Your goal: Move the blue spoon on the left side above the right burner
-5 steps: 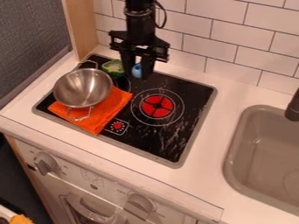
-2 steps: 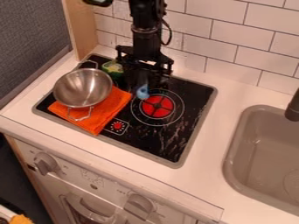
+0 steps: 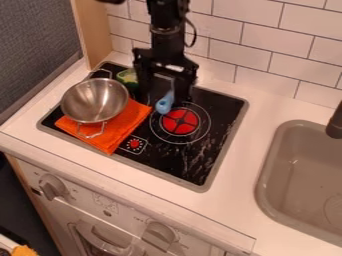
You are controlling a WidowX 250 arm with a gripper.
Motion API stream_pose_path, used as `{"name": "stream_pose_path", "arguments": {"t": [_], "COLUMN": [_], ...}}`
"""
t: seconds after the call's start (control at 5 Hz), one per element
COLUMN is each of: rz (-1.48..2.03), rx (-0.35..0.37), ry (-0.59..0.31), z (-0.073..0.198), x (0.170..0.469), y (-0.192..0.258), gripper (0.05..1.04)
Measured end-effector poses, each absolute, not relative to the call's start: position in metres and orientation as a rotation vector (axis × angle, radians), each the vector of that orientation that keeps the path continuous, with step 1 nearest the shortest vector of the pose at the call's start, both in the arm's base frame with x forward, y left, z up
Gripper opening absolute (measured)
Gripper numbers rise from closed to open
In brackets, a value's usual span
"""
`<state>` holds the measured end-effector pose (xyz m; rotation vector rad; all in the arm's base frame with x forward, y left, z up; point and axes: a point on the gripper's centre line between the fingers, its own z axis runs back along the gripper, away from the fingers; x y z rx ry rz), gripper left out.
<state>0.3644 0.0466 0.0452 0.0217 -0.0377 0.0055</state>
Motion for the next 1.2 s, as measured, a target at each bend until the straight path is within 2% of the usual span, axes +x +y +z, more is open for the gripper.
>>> {"name": "stream_pose_path", "arguments": {"t": [0.2,0.4,1.2], "rz": [-0.004,-0.007,-0.044], "rx": [0.015,-0.004,0.011], "ry": [-0.079,-0.069,-0.073], "z": [0.0636,0.0671,0.0669], "x": [0.3645,0.3614,0.3618], "y": [0.0441,0.0464,0.0534], "gripper": [1.0,1.001,1.0]}}
